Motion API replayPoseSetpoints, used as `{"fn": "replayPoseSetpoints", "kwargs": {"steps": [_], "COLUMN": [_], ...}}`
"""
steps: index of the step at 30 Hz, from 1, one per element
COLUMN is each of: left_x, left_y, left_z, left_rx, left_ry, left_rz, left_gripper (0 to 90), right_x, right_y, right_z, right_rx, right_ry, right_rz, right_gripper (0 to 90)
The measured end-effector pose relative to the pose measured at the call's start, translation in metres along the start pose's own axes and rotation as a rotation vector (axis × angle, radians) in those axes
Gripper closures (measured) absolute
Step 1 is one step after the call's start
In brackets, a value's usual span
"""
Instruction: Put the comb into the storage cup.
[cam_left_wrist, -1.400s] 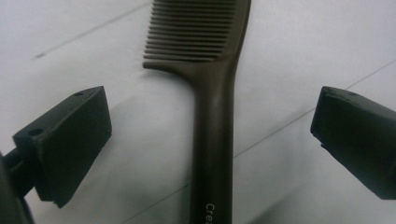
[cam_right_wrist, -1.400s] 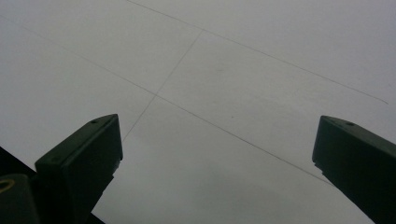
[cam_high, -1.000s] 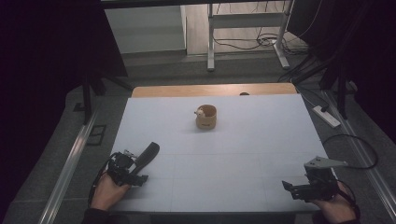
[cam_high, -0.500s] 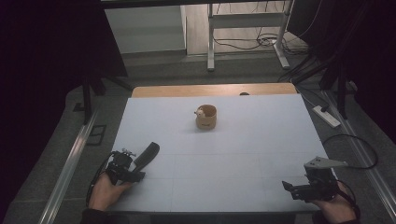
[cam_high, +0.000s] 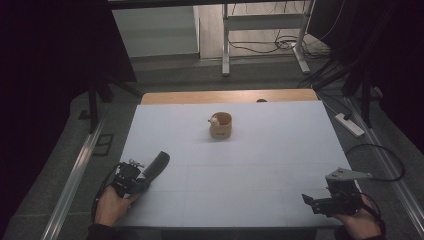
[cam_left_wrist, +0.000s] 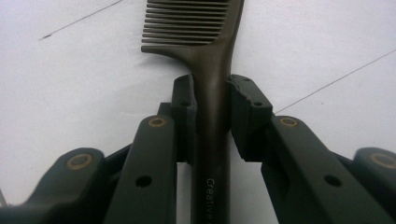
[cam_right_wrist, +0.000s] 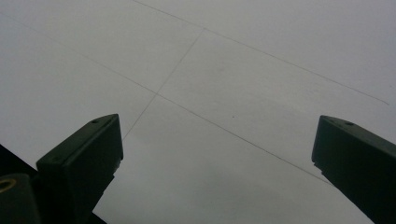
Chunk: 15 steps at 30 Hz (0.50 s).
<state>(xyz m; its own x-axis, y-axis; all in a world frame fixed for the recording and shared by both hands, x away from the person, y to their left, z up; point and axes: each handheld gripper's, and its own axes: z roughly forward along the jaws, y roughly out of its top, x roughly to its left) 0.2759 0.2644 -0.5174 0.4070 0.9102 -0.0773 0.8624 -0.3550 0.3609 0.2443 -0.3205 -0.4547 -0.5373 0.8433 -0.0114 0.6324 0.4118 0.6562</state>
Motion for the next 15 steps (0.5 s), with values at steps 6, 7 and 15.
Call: {"fn": "replayPoseSetpoints", "kwargs": {"steps": [6, 7, 15], "left_x": [0.0008, 0.0010, 0.0030], "left_y": [-0.0003, -0.0004, -0.0009], "left_z": [-0.0008, -0.0014, -0.0083], "left_rx": [-0.010, -0.016, -0.075], "left_ry": [-0.004, -0.004, -0.039], "left_rz": [-0.007, -0.008, -0.030], "left_gripper": [71.8, 71.9, 72.1], "right_x": [0.0000, 0.0000, 0.0000], "right_y": [0.0000, 0.0001, 0.0000], "right_z": [0.0000, 0.0000, -0.0003], "right_rx": [0.000, 0.000, -0.002], "right_ry": [0.000, 0.000, 0.001], "right_rz": [0.000, 0.000, -0.002], "right_gripper": [2.4, 2.4, 2.4]}}
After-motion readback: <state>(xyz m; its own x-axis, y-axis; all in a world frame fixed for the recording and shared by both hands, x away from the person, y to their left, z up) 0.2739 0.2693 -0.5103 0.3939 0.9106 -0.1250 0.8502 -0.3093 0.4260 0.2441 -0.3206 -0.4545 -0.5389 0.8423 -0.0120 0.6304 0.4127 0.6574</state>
